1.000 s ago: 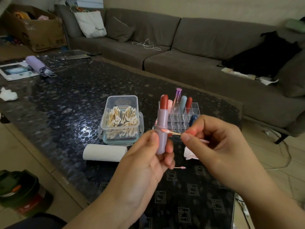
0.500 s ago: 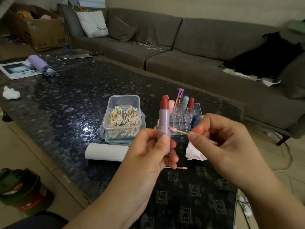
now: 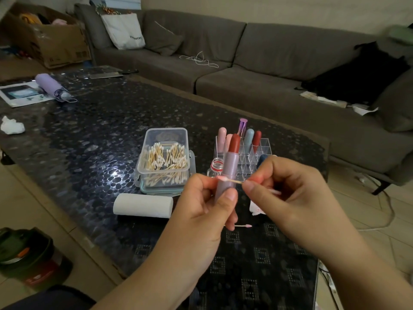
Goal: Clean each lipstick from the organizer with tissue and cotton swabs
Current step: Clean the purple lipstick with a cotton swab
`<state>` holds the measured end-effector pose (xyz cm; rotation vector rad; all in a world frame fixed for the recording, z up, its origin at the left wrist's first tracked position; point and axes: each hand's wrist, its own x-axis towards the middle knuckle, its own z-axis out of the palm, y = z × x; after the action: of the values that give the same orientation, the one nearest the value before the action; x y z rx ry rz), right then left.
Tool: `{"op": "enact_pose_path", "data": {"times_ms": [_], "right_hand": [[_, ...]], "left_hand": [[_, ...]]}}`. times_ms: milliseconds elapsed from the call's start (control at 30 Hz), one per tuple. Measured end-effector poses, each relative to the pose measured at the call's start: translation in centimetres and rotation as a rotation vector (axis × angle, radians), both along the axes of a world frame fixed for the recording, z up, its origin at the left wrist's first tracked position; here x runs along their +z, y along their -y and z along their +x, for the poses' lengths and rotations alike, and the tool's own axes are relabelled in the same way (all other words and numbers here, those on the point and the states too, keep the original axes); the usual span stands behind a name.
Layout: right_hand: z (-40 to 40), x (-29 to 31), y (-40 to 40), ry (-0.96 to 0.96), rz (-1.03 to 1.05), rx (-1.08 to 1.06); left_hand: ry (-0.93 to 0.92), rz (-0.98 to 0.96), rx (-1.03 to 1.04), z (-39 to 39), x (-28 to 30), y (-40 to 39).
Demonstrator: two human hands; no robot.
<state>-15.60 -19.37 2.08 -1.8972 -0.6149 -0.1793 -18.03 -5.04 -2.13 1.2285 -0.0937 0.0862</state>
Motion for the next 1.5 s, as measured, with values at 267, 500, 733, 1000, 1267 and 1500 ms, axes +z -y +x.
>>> {"op": "enact_pose_path", "data": {"times_ms": [267,500,733,1000,1267,1500], "right_hand": [[0.2,0.1,0.4,-0.003,0.032,-0.037],[0.1,0.1,0.5,-0.008,0.039,-0.026],[0.1,-0.2,0.4,-0.005,-0.038,0.013],[0.9,-0.6,1.8,-0.113,0.075,-0.123],[3.8,-5.4,4.0,-0.419,-0.318,-0.385],[4.8,-8.7,2.6,-0.396,-0.648,-0.403]], "left_hand": [[0.011,0.028,0.025,0.2,0.1,0.0],[0.047,0.083,0.07,0.0,0.2,0.0],[0.037,0.088,0.052,0.1,0.2,0.1],[-0.005,0.042,0.054,0.7,-0.1,-0.8],[-0.041,0.315,0.167,1.9,-1.3,-1.9],[-0.058,0.402,0.141,2.7,-2.2,-1.4]]}}
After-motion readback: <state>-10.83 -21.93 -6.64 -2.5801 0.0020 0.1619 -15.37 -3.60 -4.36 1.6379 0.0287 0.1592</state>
